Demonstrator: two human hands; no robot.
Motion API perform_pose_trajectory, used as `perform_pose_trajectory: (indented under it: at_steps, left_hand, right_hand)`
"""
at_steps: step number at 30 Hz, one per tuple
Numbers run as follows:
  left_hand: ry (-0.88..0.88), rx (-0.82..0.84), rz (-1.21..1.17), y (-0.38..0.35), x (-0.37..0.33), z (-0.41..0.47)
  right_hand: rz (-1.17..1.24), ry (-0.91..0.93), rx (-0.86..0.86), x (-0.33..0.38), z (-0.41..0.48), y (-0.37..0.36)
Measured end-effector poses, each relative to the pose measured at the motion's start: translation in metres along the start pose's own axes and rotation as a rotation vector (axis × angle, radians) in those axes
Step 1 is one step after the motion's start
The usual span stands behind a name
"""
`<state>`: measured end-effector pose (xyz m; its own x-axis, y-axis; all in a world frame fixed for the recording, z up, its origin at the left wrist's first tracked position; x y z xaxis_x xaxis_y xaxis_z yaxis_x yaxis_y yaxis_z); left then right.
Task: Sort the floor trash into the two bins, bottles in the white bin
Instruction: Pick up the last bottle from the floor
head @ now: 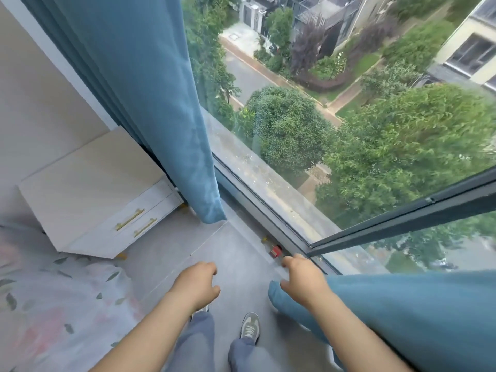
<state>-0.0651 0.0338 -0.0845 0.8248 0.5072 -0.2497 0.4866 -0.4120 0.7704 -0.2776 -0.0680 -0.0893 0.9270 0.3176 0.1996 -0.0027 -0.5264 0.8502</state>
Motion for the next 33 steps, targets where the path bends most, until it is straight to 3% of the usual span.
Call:
perform_pose_trajectory:
  at_steps: [15, 26, 33]
  left_hand:
    - [-0.131, 0.202, 0.200, -0.114, 0.011, 0.191]
    - [-0.159, 0.201, 0.220, -0.268, 0.048, 0.334]
    - [-0.242, 0.203, 0.244, -0.374, 0.058, 0.403]
  right_hand:
    - [0.023, -0.332, 0.152, -0.053, 0.136, -0.141]
    - [0.028, -0.427, 0.208, -0.111, 0.248, -0.325]
    - [0.023, -0.453, 0.115, -0.150, 0.325, -0.428]
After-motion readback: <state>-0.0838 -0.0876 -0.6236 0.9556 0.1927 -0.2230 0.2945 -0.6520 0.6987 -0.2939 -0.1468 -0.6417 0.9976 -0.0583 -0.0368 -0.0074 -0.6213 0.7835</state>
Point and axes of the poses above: each hand's wrist, its own z-axis towards the middle knuckle, its own y-axis out of the back of the hand, x = y × z, the point moved 1 cm from there along z, towards the middle knuckle, and after that the axes turned 11 degrees about -x, right-handed, at the moved point
